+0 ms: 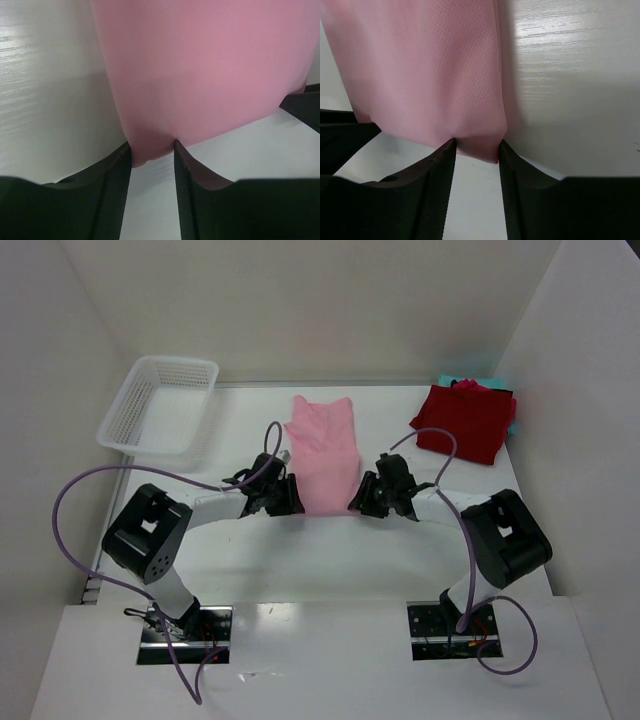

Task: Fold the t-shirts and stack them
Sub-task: Grab one side of the 2/3 rectangular tshirt with both arms, then fold the long partially folded tshirt into a neat square

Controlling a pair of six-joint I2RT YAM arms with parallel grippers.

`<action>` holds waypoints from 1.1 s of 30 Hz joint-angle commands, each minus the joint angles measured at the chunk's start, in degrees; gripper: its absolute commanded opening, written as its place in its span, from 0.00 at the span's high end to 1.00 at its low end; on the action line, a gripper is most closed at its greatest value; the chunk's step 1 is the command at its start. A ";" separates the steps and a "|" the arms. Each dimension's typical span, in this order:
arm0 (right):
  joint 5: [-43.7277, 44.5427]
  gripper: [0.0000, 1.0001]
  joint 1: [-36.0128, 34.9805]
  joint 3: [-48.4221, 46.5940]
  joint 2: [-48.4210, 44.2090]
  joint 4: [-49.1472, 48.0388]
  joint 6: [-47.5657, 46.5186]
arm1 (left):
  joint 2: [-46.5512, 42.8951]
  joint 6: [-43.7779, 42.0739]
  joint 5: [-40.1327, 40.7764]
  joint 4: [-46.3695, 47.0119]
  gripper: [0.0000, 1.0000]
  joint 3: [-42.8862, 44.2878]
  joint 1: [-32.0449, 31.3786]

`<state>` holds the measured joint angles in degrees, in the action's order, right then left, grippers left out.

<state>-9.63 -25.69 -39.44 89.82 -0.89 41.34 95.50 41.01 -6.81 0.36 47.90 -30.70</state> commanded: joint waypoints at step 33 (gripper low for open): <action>8.57 1.00 -12.36 3.58 -24.42 11.51 11.03 | -22.09 3.63 2.77 -14.85 1.00 -3.78 -8.85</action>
<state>-3.44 -36.47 -37.39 70.41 6.28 48.58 78.06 42.46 -4.91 -11.07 45.08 -37.80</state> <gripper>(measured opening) 0.005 0.011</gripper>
